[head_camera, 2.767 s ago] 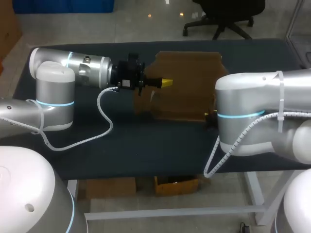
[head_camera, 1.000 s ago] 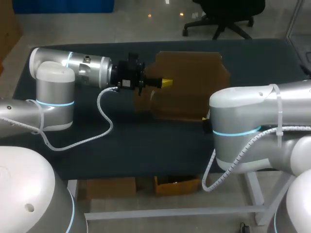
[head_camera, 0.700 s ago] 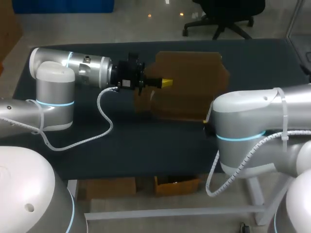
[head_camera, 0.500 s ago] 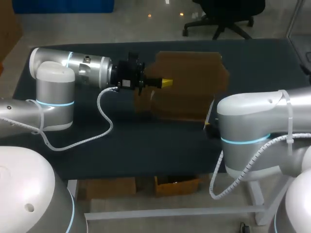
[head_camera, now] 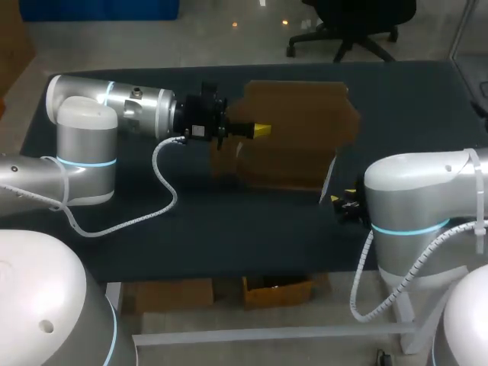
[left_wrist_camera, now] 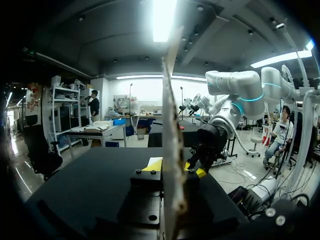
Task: Assemble the packaging by folding the flat box into shape, placing the metal phone stand inside, and closing the box properly
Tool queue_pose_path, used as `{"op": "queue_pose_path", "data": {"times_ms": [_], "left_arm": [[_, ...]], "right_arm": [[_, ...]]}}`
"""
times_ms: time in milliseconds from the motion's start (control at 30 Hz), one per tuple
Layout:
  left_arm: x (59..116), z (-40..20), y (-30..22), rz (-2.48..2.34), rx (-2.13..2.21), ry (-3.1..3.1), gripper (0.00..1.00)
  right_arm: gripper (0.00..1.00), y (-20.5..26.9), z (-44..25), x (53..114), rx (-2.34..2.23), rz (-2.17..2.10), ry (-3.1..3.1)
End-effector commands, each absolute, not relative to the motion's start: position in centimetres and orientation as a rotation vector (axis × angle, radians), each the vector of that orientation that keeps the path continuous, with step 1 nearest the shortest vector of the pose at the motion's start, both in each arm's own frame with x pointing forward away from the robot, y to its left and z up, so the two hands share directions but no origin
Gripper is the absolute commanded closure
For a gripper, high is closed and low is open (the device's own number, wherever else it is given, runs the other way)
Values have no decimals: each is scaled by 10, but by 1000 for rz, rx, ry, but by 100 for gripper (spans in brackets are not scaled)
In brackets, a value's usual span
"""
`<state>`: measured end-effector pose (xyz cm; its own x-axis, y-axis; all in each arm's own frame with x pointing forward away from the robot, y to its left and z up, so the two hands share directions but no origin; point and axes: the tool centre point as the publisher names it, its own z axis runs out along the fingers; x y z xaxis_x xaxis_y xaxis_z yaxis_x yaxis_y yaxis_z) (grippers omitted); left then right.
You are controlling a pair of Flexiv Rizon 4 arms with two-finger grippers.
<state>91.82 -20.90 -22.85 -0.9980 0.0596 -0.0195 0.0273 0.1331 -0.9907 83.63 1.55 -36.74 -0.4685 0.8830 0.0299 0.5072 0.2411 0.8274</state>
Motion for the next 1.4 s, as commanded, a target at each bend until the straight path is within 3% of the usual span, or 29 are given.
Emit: {"op": "queue_pose_path", "data": {"times_ms": [33, 1400], "left_arm": [[918, -230, -210, 2051, -89, -2347, 100], [918, -230, -210, 2051, -89, -2347, 100]], "right_arm": [[65, 5, -366, 840, 1219, 1186, 2153], [65, -1, -366, 876, 859, 1240, 2377]]}}
